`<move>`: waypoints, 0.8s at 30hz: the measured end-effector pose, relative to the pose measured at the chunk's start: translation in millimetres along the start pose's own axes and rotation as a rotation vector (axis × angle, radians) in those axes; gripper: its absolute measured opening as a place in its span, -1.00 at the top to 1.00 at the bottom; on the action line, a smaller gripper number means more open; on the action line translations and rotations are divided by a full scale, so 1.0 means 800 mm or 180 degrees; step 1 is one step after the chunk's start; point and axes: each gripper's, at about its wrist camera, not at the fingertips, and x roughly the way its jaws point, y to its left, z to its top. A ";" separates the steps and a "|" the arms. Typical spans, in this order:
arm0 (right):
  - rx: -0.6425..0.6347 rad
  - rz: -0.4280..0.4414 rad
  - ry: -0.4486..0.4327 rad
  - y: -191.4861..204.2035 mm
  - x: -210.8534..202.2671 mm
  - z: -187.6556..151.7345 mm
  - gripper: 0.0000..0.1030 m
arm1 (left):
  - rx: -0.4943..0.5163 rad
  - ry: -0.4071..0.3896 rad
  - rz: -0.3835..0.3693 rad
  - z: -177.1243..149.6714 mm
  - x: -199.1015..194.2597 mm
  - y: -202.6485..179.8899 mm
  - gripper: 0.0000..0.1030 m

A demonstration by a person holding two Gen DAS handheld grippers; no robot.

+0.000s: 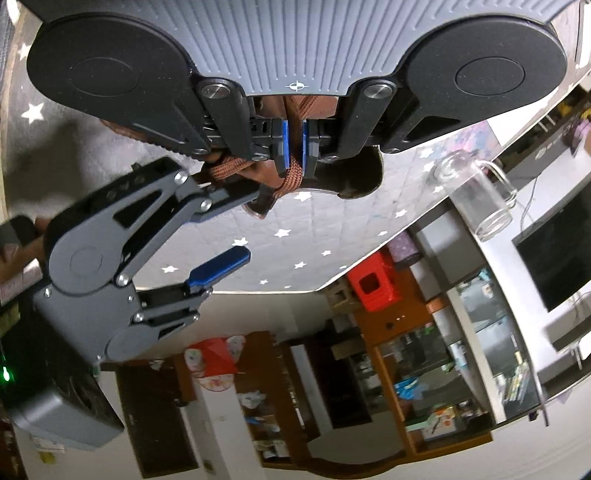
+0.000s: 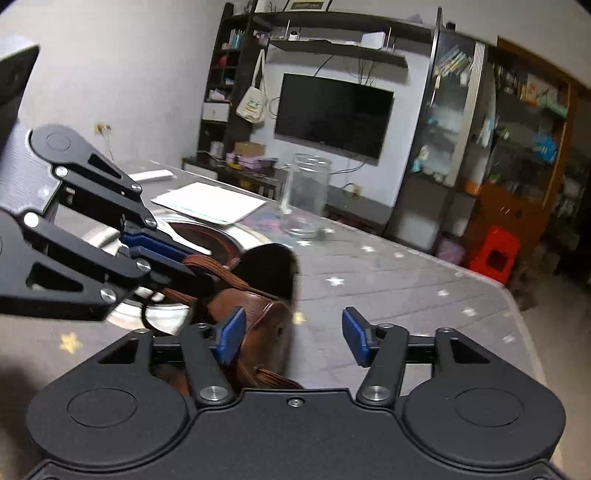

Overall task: Lace up shoes with both hands
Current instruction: 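Pull the lace taut with the left gripper while the right gripper holds the shoe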

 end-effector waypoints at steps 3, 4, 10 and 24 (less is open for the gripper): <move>-0.0011 -0.0032 0.0052 -0.002 0.001 0.000 -0.18 | 0.0075 0.0000 -0.0055 -0.006 0.005 0.003 0.86; -0.0024 -0.0041 0.0062 -0.001 0.001 0.001 -0.18 | 0.0105 0.0003 -0.0061 -0.007 0.006 0.002 0.86; -0.0051 -0.0069 0.0110 0.000 0.007 0.004 -0.21 | 0.0217 -0.0030 -0.0137 -0.015 0.006 0.007 0.86; -0.0104 -0.0022 0.0136 0.000 0.013 0.004 -0.22 | 0.0484 -0.0005 -0.0339 -0.003 0.019 0.008 0.86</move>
